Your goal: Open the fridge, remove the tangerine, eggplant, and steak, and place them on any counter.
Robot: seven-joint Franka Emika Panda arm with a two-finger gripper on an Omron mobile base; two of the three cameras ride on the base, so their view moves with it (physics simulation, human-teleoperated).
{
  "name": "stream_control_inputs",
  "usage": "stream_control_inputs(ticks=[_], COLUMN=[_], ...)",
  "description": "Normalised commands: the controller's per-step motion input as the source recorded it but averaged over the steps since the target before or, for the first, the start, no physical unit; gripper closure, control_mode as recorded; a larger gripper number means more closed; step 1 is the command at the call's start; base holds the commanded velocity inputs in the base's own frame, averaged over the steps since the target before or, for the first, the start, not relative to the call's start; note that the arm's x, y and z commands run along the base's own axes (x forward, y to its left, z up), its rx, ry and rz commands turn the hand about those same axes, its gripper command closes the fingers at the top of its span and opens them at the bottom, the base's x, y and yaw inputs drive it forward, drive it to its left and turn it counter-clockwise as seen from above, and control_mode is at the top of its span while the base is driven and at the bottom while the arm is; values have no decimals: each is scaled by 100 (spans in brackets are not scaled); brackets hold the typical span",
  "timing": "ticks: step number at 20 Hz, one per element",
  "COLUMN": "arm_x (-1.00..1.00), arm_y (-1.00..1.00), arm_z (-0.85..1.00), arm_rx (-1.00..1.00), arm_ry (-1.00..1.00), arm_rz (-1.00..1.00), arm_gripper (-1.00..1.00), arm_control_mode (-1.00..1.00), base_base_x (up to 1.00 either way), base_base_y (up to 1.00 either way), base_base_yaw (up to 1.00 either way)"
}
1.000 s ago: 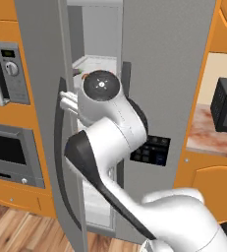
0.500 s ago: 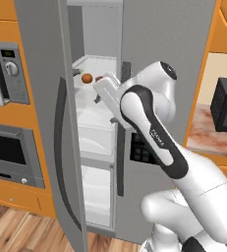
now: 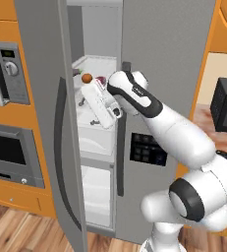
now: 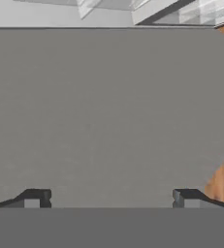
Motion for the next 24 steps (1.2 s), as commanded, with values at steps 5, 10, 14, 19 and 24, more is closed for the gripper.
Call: stream_control_inputs(ticks=[5,10,14,19,24], arm_x=[57,9,-9,-2,-15], arm_y=[100,100,100,84,-69], arm_z=[-24,-17,-32,-11,11], arm_rx=[0,-7,-16,-20,-30], arm_ry=[10,0,0,-15,-42], arm_rz=[25,18,12,2,-8], arm_gripper=[-100,-100,-100,-100,-100], arm_control_mode=[-100,-100,-100,-100,-100], base_base_x=[0,0,0,0,0], base_base_y=[0,0,0,0,0], base_base_yaw=[0,0,0,0,0])
